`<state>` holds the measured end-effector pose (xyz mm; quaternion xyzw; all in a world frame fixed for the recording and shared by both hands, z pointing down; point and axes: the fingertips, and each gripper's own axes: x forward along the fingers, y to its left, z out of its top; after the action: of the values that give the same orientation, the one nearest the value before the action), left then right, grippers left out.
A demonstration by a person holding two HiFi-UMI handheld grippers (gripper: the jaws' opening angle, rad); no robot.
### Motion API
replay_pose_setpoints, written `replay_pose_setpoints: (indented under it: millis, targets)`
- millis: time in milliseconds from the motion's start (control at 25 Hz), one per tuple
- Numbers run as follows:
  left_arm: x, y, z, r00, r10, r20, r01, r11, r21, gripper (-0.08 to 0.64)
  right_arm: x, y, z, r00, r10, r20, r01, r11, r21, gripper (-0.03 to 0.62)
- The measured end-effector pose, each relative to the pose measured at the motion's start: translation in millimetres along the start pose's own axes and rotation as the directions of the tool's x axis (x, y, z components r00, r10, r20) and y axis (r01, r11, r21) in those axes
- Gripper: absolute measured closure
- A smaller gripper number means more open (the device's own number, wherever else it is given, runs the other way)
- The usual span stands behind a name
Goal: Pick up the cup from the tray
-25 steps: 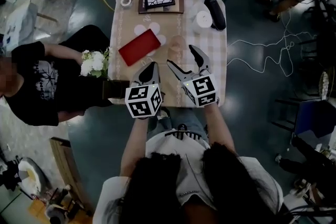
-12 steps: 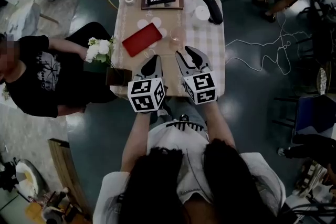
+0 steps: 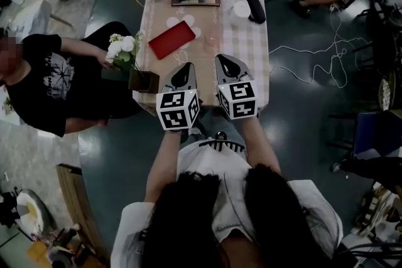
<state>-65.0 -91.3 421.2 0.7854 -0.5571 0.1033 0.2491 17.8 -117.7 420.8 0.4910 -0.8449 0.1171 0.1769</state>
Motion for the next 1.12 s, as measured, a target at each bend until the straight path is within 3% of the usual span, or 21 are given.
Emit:
replay_pose_setpoints:
  millis: [720,1120]
  targets:
    - [-22,-18,-5,1.0,-0.014,0.024,0.014,1.0,-0.017,0.554,-27,11,-11,0.999,-0.027,-0.04,0.026,1.0,-0.015,0.584]
    - [-30,-19,-5,1.0,0.002,0.031,-0.003,0.999,0.042,0.554,-30,20,-13,0.999,-0.021,-0.044,0.02,1.0,-0.015,0.584]
